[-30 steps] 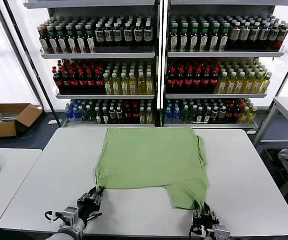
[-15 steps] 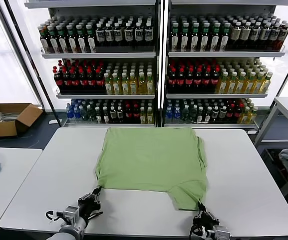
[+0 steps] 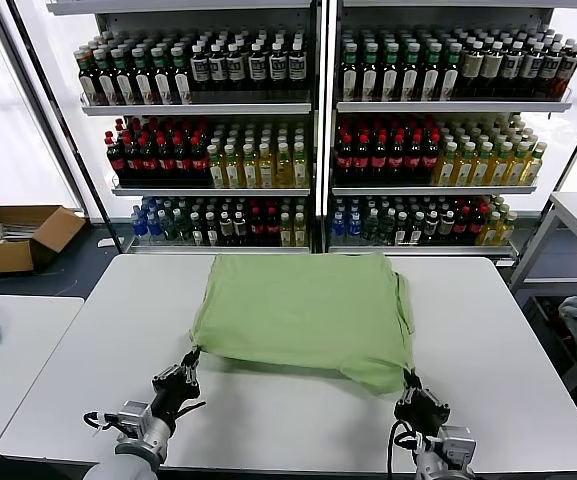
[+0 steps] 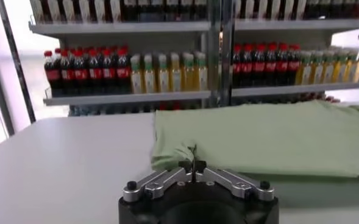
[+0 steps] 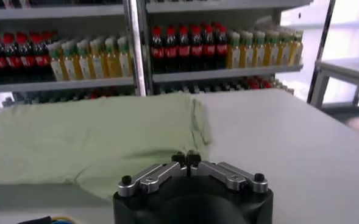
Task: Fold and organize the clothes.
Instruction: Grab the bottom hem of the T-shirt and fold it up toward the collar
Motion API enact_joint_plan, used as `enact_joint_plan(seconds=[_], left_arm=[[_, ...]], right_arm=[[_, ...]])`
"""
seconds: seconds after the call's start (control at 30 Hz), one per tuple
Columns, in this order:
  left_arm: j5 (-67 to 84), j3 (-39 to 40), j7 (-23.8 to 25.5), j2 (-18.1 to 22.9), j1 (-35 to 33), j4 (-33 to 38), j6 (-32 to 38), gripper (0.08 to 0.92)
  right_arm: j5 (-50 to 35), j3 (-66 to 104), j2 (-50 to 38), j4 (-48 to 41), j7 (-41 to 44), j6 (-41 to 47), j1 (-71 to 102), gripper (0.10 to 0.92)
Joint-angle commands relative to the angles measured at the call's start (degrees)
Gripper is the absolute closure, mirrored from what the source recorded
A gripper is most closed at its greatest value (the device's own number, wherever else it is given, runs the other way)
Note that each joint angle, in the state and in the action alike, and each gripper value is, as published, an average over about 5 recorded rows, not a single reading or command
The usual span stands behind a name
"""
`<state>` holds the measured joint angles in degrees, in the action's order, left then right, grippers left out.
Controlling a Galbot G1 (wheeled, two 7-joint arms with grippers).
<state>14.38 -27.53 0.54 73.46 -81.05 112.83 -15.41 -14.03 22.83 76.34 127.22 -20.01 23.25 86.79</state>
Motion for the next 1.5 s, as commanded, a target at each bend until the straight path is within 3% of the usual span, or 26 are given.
enact_joint_plan(seconds=[0.03,0.77,1.23,1.37,1.5], left_arm=[[1.58,0.79,-0.23,-0.35,7.65,-3.75,2.08,0.916],[5.39,7.61,-1.78,0.01,27.94,-27.5,-1.7,0.916],[4.84,10.57,-1.39,-0.29,32.2,-32.81,-2.66,0.916],[4.95,12.16,-1.12,-1.37,33.52,-32.35,-4.05,0.912],[4.99,12.47,-1.65,-1.57,34.97,-32.76,-4.53,0.835]], right_arm=[[1.54,0.86,-0.67,-2.8,0.83,-0.49,-9.79,0.917],[-2.92,-5.86,-5.29,-32.66,3.47,-0.68,-35.71,0.917],[-0.33,-9.08,-3.68,-43.41,7.43,-0.64,-40.79,0.917],[-0.8,-9.37,-2.87,-44.83,7.6,-0.07,-41.54,0.873],[-5.82,-8.42,-0.32,-45.62,3.82,0.37,-43.28,0.765]])
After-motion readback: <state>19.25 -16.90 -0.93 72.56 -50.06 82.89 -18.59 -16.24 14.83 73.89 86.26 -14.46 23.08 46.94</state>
